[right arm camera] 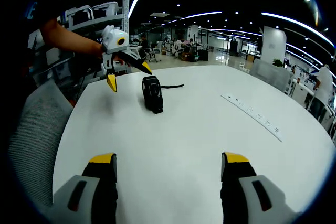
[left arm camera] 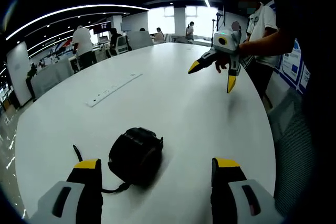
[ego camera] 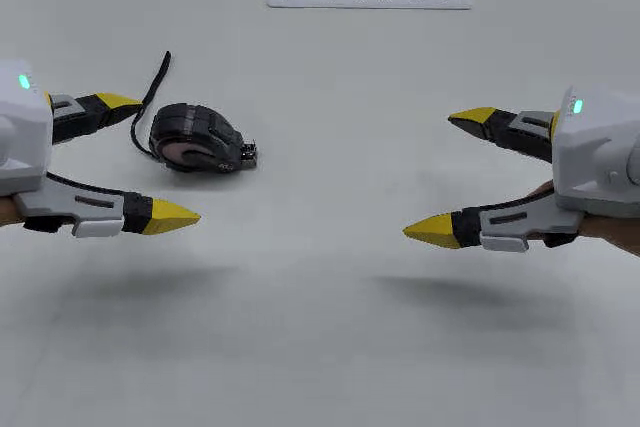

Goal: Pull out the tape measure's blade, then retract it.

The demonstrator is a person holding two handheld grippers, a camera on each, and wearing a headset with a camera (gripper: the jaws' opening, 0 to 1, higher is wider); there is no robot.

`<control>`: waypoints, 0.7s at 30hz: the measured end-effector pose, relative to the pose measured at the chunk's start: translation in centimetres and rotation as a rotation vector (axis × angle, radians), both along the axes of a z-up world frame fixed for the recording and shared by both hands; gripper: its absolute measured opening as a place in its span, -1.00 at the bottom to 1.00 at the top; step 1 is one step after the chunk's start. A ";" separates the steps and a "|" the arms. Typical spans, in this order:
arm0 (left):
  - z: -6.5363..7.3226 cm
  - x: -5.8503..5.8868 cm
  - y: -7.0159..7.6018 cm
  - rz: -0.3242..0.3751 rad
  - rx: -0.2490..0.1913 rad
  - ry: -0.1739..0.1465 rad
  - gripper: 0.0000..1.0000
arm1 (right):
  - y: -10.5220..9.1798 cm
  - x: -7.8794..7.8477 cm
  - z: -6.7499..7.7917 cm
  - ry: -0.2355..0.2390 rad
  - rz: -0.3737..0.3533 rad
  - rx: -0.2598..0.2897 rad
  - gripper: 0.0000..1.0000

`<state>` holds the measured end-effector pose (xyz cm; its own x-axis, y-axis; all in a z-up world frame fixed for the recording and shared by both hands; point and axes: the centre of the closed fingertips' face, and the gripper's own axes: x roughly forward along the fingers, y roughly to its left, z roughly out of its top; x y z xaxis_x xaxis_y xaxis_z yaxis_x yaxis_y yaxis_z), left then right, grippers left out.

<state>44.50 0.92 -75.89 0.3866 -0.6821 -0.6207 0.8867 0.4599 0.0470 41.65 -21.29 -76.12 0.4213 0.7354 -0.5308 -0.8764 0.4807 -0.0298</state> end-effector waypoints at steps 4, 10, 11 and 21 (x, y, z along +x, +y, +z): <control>-0.4 0.7 0.1 -0.027 0.038 -0.002 0.60 | 0.6 0.7 -0.2 -0.001 0.012 0.008 0.61; -1.1 1.2 0.1 -0.088 0.084 0.018 0.30 | 1.6 1.5 -0.3 -0.002 0.030 0.014 0.54; -1.2 1.4 0.2 -0.094 0.094 0.018 0.26 | 1.7 1.6 -0.4 -0.003 0.034 0.015 0.52; -2.3 2.6 0.5 -0.177 0.187 0.029 0.08 | 3.7 2.6 -1.1 -0.005 0.066 0.029 0.39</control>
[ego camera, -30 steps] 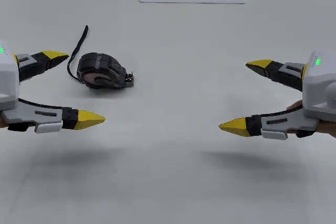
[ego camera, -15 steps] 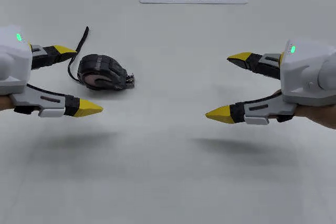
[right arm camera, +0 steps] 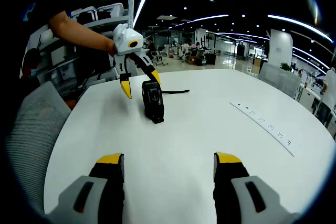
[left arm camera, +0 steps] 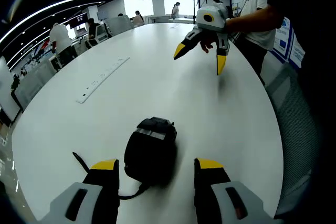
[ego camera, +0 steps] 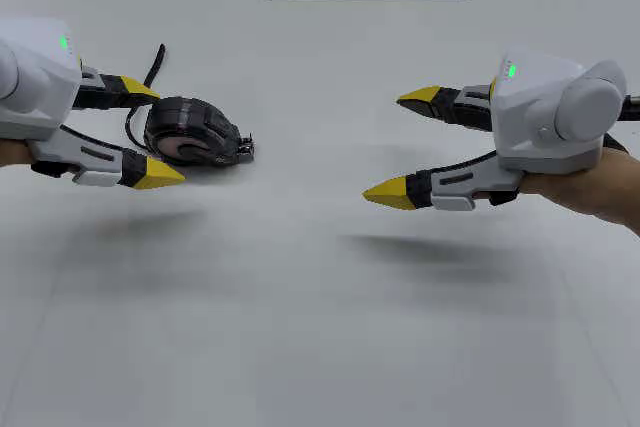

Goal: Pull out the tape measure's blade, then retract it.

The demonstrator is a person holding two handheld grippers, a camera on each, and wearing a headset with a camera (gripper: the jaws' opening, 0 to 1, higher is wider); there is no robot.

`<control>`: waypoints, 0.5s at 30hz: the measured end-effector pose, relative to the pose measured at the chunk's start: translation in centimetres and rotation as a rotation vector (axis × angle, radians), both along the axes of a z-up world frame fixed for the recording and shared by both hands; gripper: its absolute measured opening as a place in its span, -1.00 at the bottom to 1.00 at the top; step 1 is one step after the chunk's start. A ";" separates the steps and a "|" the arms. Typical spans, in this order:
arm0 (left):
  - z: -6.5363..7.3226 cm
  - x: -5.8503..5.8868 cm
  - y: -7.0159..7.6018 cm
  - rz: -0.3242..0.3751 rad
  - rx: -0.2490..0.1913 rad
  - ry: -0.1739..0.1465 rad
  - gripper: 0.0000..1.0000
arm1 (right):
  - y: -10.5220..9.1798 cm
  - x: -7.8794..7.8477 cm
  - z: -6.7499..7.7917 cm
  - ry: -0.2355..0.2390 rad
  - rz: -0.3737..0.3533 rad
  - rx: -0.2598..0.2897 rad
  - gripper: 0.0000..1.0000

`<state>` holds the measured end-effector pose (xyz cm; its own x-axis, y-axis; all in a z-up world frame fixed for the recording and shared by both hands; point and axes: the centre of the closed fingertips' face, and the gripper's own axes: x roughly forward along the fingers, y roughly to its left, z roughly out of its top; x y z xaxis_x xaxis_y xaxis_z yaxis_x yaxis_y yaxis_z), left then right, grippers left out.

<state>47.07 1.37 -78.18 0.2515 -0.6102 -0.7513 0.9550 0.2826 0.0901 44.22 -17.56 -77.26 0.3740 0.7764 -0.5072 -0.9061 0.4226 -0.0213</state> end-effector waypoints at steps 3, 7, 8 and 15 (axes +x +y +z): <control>-0.3 0.4 0.1 -0.036 0.033 0.003 -0.02 | 0.9 0.4 -0.2 0.000 0.013 0.007 0.35; -0.6 1.0 0.2 -0.078 0.077 -0.005 -0.14 | 1.8 0.7 -0.5 -0.003 0.029 0.009 0.30; -0.7 1.1 0.4 -0.094 0.100 -0.008 -0.17 | 2.0 0.8 -0.6 -0.003 0.032 0.010 0.29; -1.7 1.3 0.3 -0.176 0.185 -0.025 -0.37 | 3.6 1.6 -1.2 -0.006 0.057 0.013 0.18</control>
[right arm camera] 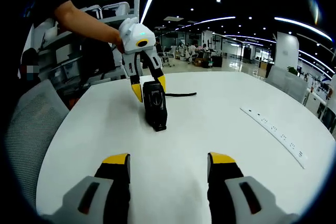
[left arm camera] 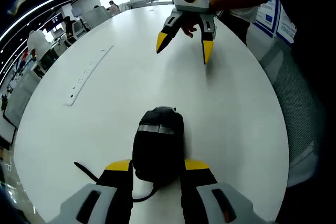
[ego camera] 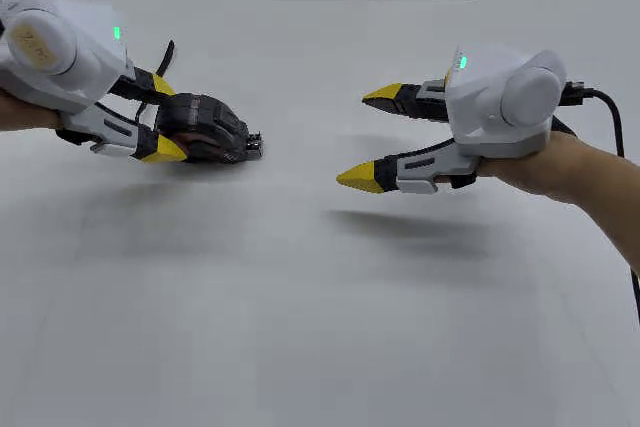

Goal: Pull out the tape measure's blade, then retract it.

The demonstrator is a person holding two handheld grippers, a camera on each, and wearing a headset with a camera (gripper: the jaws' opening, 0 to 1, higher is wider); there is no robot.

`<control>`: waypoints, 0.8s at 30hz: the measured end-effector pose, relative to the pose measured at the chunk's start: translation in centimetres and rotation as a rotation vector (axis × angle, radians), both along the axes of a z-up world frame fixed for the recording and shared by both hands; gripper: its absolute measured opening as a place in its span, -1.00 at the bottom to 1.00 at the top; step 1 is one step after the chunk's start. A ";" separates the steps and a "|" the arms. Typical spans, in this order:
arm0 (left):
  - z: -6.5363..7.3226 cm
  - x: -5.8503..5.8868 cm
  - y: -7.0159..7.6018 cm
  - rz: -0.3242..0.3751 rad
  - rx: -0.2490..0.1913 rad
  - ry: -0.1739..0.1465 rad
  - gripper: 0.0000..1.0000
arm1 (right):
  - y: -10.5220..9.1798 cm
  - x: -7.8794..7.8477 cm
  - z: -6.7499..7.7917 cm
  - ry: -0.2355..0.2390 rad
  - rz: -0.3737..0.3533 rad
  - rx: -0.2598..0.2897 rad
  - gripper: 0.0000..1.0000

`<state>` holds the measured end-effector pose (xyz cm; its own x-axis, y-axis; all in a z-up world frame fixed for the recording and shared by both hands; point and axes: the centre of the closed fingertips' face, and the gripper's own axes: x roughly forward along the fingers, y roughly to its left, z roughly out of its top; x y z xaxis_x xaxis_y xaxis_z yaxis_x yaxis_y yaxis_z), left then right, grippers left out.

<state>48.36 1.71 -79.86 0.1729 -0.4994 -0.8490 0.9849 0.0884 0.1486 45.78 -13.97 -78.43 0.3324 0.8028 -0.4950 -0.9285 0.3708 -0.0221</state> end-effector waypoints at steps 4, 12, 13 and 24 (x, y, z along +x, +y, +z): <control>-0.3 0.0 0.0 -0.008 0.016 -0.006 -0.41 | 0.6 0.4 -0.5 -0.002 0.005 -0.007 0.13; -0.4 0.1 0.2 0.021 0.013 0.039 -0.44 | 2.4 0.6 -1.3 -0.007 0.040 -0.017 -0.02; -0.4 0.1 0.2 0.022 0.014 0.041 -0.44 | 2.8 0.6 -1.4 -0.006 0.044 -0.017 -0.03; -0.6 0.1 0.3 0.022 0.033 0.063 -0.44 | 5.6 0.9 -2.1 -0.004 0.107 -0.031 -0.20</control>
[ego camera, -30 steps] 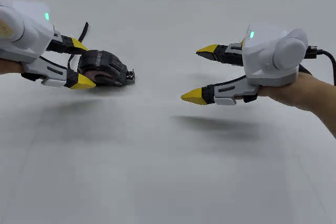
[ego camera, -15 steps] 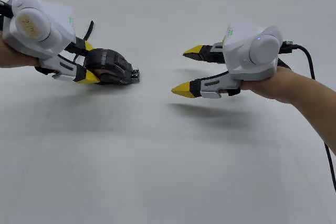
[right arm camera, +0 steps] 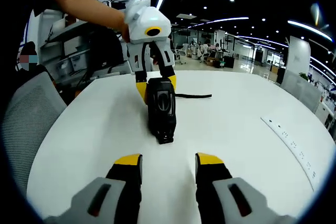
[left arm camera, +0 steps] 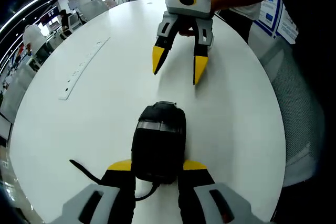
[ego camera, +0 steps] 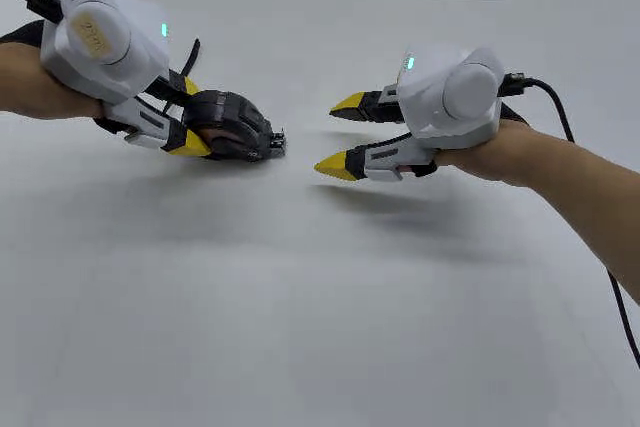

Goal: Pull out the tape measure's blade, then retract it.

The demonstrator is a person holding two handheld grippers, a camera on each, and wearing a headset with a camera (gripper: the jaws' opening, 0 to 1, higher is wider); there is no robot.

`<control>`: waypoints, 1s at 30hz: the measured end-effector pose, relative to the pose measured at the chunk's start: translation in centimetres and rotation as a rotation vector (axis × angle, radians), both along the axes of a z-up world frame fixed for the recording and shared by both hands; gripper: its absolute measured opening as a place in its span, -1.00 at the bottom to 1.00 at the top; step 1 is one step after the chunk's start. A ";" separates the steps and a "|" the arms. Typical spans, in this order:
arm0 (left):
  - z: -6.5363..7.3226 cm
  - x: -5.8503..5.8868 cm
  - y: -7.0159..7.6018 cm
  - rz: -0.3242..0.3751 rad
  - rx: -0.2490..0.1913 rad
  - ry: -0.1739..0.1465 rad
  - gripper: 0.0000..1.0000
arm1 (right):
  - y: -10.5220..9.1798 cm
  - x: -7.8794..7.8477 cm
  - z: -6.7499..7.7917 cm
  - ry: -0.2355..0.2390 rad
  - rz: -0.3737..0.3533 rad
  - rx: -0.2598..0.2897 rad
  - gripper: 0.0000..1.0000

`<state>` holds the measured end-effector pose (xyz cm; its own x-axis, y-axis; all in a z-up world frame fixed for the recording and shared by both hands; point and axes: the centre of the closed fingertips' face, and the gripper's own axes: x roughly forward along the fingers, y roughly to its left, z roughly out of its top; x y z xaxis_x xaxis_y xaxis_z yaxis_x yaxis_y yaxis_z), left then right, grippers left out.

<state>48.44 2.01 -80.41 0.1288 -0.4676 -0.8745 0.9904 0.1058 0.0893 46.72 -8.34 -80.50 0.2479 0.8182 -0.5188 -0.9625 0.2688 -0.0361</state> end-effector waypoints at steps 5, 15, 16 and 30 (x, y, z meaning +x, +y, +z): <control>0.0 -0.1 0.0 0.004 0.001 0.000 -0.44 | 1.1 0.1 -0.3 0.002 0.021 -0.003 -0.28; -0.1 -0.2 0.0 0.011 0.012 0.004 -0.44 | 3.0 0.3 -0.8 -0.012 0.072 -0.008 -0.43; -0.1 -0.2 0.1 0.011 0.013 0.004 -0.44 | 3.1 0.3 -1.0 -0.020 0.083 -0.017 -0.45; -0.3 -0.3 0.2 0.025 0.012 0.020 -0.44 | 5.0 0.9 -2.2 0.016 0.088 -0.018 -0.69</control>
<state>48.14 2.19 -80.71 0.1225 -0.4538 -0.8826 0.9891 0.1294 0.0708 47.59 -3.34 -82.72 0.1670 0.8271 -0.5367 -0.9829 0.1827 -0.0244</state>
